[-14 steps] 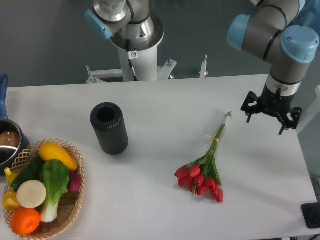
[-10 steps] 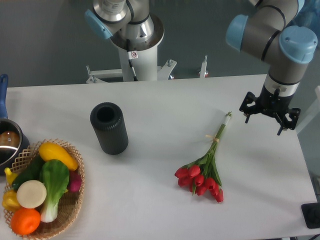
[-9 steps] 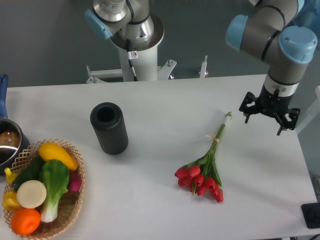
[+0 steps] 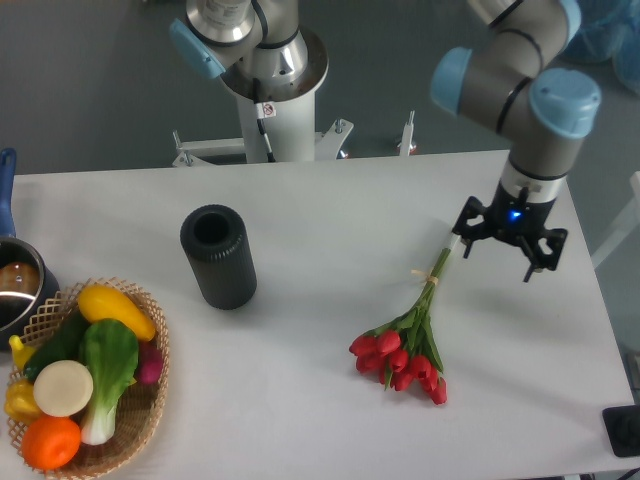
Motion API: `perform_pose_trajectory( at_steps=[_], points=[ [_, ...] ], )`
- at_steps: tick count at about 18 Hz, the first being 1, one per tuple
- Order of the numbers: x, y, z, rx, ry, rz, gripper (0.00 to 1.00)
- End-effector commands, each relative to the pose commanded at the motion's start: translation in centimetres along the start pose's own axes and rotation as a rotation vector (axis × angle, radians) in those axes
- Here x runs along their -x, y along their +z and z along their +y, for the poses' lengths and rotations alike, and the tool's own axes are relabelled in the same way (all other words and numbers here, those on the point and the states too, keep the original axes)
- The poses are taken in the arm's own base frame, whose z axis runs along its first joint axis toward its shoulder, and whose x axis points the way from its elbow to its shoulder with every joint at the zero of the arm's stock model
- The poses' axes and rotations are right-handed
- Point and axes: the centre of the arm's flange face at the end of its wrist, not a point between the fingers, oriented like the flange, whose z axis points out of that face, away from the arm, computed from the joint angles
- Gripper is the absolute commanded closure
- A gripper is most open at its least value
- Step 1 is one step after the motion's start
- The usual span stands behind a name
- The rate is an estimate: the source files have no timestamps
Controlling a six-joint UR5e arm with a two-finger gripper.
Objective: Pick up the flowers from the table
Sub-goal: 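Move the open gripper down over the tulip stems near the twine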
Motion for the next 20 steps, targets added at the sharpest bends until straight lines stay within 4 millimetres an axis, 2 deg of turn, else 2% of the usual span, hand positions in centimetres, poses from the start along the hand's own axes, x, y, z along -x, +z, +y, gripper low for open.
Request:
perform_pose_trajectory(
  at_steps=[3, 10, 16, 20],
  points=[
    [-0.9, 1.5, 0.4, 0.009, -0.009, 0.031, 0.0],
    [-3.4, 5.0, -4.3, 0.021, -0.035, 0.09, 0.0],
    [-3.6, 6.6, -7.1, 0.017, -0.054, 0.084, 0.0],
    [-3.3, 7.7, -8.2, 0.014, -0.056, 0.077, 0.0]
  ],
)
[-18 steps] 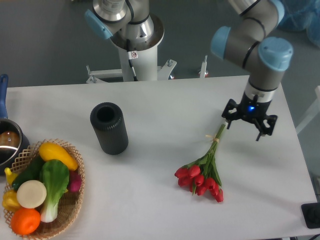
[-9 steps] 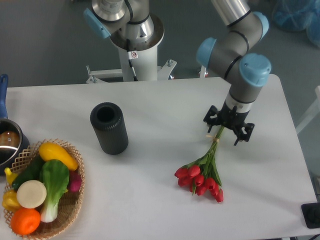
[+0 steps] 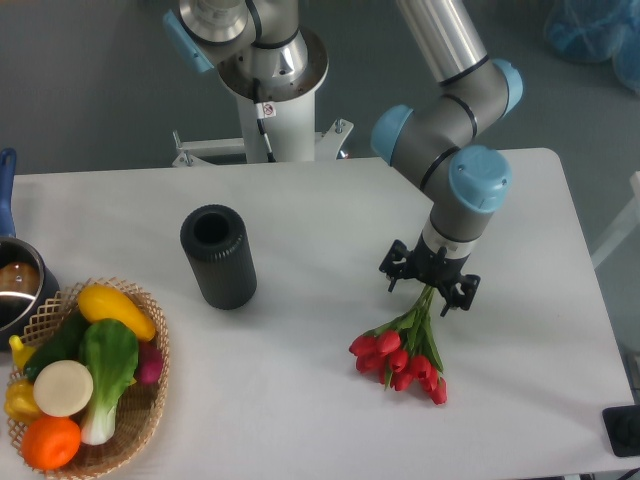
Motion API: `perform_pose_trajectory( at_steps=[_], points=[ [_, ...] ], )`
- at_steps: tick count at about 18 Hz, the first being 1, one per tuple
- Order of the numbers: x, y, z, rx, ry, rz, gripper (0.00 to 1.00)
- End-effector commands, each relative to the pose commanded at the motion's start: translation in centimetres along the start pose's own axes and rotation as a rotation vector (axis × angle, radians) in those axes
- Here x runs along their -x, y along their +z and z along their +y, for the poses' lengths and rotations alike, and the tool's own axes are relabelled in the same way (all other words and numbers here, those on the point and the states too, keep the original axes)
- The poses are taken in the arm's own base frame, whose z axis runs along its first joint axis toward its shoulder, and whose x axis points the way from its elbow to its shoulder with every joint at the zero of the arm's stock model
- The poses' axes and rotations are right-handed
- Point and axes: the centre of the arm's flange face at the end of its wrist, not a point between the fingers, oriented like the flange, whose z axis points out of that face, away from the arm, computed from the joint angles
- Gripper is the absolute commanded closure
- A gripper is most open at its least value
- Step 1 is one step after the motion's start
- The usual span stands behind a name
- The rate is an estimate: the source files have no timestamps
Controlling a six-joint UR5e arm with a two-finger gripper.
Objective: Pick up the flowers from the table
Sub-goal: 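Move the open gripper down over the tulip stems near the twine, then close the gripper around the tulip stems, then lift the red tulip bouquet up off the table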
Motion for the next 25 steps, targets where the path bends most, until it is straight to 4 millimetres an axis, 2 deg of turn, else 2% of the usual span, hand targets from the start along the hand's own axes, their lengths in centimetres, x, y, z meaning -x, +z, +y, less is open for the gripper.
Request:
perform_pose_trajectory(
  at_steps=[2, 3, 5, 6, 7, 8, 10, 14, 16, 19, 22, 25],
  points=[
    [0.7, 0.8, -0.3, -0.001, 0.002, -0.001, 0.0],
    [0.6, 0.9, -0.9, 0.0, 0.008, -0.002, 0.05],
    [0.5, 0.8, -1.1, 0.001, 0.0, -0.006, 0.56],
    [0.6, 0.6, -1.0, 0.014, 0.002, -0.015, 0.75],
    [0.6, 0.1, -0.8, 0.035, 0.003, -0.034, 0.85],
    [0.8, -0.3, -0.8, 0.051, 0.004, -0.05, 0.87],
    [1.0, -0.9, -0.7, 0.049, 0.001, -0.062, 1.0],
    [1.3, -3.5, -0.5, 0.033, -0.07, -0.101, 1.0],
    [2.5, -5.7, 0.6, 0.015, -0.124, -0.135, 1.0],
    [3.5, -7.5, 0.1, 0.005, -0.116, -0.17, 1.0],
    [5.4, -11.1, 0.3, 0.001, -0.108, -0.237, 1.0],
    [6.8, -13.8, 0.8, 0.006, -0.071, -0.256, 1.0]
  ],
)
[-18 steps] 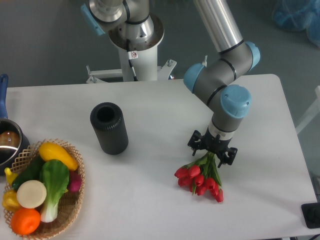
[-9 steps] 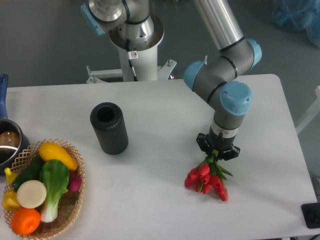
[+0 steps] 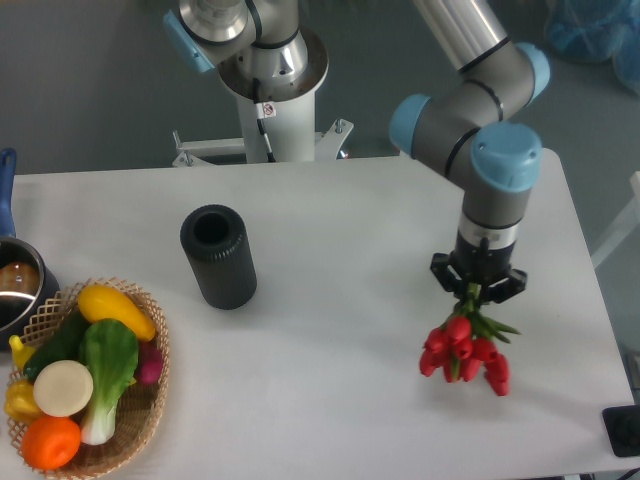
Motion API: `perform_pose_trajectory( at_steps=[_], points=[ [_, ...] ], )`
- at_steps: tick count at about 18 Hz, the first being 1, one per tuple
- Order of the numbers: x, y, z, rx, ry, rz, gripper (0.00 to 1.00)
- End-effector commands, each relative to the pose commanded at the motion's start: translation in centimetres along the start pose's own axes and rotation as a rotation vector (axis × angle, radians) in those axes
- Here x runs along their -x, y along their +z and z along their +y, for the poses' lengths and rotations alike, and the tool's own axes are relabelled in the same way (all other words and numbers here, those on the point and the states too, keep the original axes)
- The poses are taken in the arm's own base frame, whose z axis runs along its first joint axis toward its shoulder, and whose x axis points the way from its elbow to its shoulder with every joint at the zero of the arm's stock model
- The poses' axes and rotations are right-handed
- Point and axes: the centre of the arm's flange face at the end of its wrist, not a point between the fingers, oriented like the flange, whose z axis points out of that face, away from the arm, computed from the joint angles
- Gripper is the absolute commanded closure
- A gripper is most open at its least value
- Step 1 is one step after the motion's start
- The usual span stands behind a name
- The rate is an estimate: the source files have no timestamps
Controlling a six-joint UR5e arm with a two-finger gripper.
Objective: Pick up the flowers from the table
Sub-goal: 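Lift the red tulip bouquet up off the table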
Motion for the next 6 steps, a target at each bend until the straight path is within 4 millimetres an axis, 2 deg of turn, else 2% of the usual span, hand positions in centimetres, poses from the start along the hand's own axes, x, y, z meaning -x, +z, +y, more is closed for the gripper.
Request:
perform_pose_trajectory(
  at_steps=[3, 6],
  points=[
    [0.8, -1.6, -0.6, 0.037, 0.038, 0.06, 1.0],
    [0.9, -1.7, -0.3, 0.076, 0.103, 0.072, 1.0]
  ],
)
